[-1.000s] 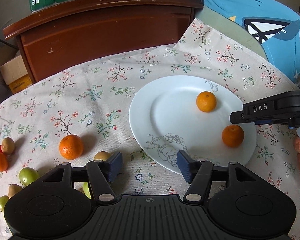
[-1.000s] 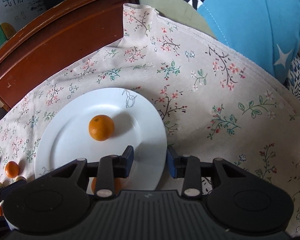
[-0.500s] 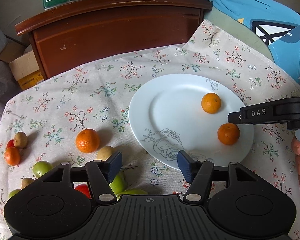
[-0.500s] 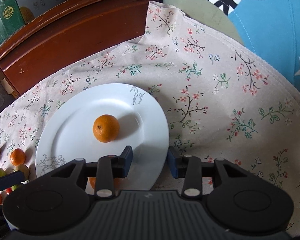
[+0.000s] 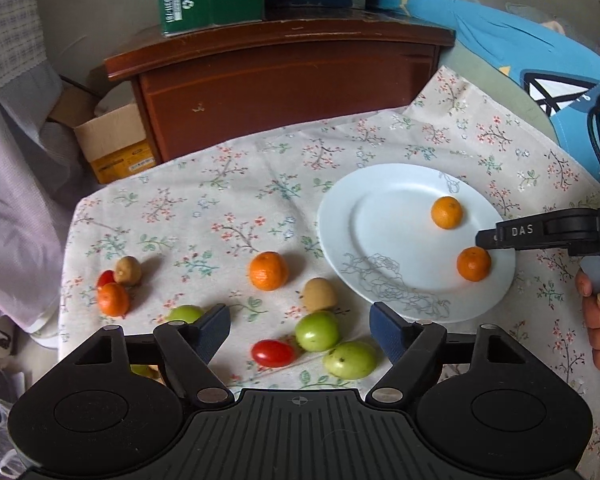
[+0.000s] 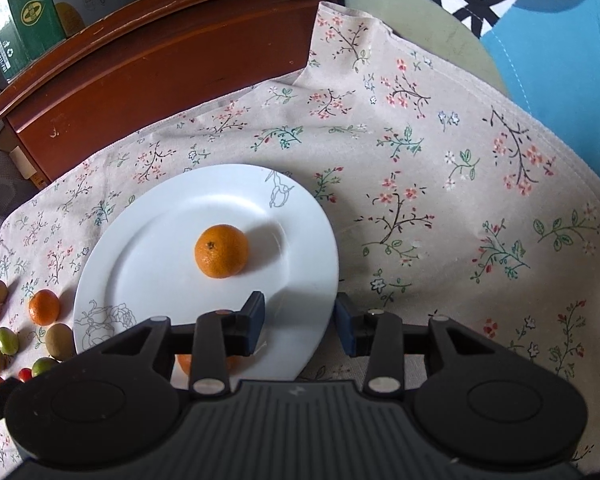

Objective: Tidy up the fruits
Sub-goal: 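Withdraw both grippers from the plate back toward the fruit pile, then grasp a mandarin orange with the left gripper while the right gripper grasps a green fruit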

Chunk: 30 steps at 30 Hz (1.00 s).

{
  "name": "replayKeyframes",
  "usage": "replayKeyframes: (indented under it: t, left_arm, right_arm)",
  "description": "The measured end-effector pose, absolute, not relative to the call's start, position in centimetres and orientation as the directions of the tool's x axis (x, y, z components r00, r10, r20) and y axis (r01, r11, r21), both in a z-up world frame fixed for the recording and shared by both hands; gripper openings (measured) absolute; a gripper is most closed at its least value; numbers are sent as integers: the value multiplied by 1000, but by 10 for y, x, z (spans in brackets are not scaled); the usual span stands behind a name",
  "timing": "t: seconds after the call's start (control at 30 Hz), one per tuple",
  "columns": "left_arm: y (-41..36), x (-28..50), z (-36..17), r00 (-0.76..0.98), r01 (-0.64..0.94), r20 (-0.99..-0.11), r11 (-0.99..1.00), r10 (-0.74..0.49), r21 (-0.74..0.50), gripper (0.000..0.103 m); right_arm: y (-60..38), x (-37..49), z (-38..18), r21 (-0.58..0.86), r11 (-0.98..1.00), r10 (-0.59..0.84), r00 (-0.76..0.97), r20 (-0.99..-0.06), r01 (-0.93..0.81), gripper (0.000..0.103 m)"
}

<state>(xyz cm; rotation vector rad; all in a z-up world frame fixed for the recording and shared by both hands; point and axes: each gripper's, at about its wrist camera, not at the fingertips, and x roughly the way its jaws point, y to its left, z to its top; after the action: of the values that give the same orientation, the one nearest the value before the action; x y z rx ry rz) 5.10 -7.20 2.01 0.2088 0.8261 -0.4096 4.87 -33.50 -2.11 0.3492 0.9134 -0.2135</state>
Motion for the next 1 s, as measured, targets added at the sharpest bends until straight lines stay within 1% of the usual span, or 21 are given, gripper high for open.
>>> replayKeyframes:
  t: [0.13,0.23,0.3,0.4,0.47,0.6,0.77,0.87,1.0]
  left_arm:
    - [-39,60,28,608,359,-762,933,-225,11,80]
    - [-19,65,29,614,322,-769,946,-178,38,80]
    - [-10,68,28,610,310,-777,949,-156,52,80]
    - [2,72,27,597,289,-788,957,-149,37,80]
    - [10,73,28,597,287,-786,958,-164,19,80]
    - [23,68,31,637,270,-757,962,-148,39,80]
    - [33,71,25,616,262,-767,965,-178,-14,80]
    - [30,68,15,598,277,-780,961,-184,-14,80]
    - [20,62,7,583,319,-788,948,-198,-2,79]
  right_arm:
    - [-334,46,-14,185,924,-65,614,-787,335,40]
    - [-328,43,-6,155,935,-90,637,-766,318,40]
    - [-324,42,-1,151,941,-89,652,-753,303,40]
    - [-319,39,5,168,945,-67,670,-740,280,40]
    - [-315,35,11,197,947,-33,684,-728,255,40]
    - [-300,27,18,251,952,58,704,-708,174,40]
    - [-270,20,21,294,955,190,693,-696,33,40]
    - [-252,16,19,318,947,264,667,-696,-43,40]
    - [-233,13,15,325,937,330,630,-703,-127,40]
